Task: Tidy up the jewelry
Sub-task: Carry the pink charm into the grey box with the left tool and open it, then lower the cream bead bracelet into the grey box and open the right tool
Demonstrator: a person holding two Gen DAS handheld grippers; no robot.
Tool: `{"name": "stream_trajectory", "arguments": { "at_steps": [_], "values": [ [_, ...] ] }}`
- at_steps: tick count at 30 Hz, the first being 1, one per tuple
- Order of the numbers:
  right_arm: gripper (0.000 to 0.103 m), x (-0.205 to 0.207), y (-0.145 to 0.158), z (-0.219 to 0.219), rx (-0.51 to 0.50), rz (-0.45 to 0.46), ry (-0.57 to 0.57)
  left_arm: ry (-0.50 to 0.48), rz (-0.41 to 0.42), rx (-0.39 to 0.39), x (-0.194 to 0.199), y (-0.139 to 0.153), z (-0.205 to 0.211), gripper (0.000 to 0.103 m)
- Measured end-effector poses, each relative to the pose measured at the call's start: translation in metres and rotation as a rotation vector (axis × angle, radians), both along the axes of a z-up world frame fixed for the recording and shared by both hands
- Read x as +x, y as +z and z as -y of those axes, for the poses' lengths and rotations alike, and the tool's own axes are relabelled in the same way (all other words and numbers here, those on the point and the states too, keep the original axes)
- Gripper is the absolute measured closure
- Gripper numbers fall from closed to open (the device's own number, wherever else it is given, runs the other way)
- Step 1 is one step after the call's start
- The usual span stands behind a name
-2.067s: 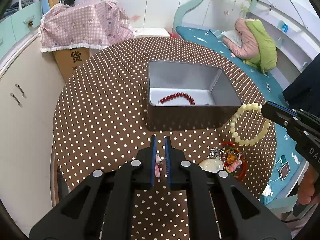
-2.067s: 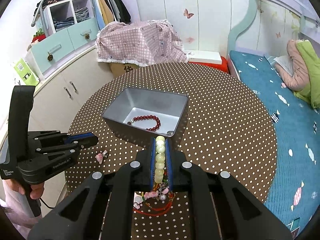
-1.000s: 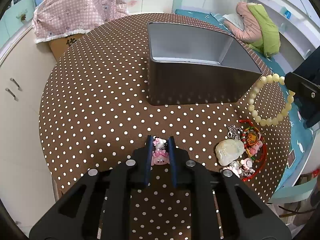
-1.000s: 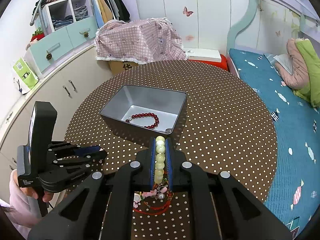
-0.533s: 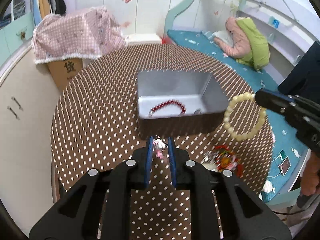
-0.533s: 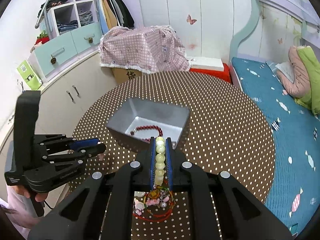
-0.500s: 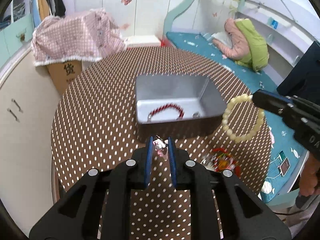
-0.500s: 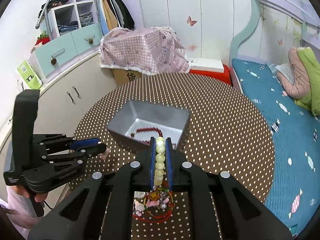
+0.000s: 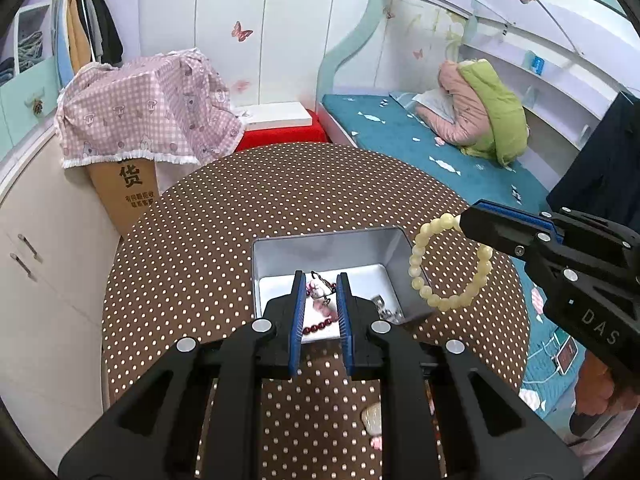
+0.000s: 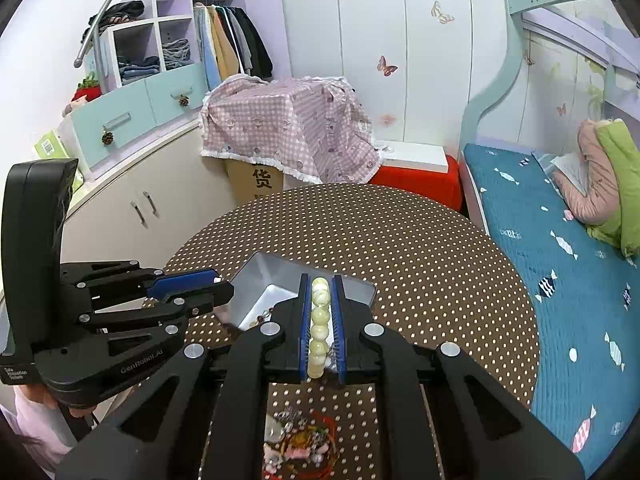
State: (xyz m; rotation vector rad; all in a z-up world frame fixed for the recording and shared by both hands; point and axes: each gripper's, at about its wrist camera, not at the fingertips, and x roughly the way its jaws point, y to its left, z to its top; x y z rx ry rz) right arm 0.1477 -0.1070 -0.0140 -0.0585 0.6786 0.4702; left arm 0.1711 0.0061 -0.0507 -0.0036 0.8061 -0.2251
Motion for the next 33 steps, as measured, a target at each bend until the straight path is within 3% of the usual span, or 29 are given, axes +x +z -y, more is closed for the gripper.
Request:
{"name": "stream_trajectory", "arguments": {
  "at_steps": [16, 27, 33],
  "values": [
    [0.094, 0.05, -0.052, -0.007, -0.007, -0.206, 0.004, 0.072, -0.111, -0.06, 0.055, -0.048, -0.016, 0.087],
    [0.093, 0.056, -0.063, -0.001, -0.014, -0.243, -0.011, 0.071, -0.141, -0.036, 0.056, -0.062, -0.01, 0.086],
    [0.092, 0.054, -0.058, 0.001, -0.013, -0.234, -0.013, 0.054, -0.124, -0.029, 0.048, -0.057, -0.006, 0.071]
  ]
}}
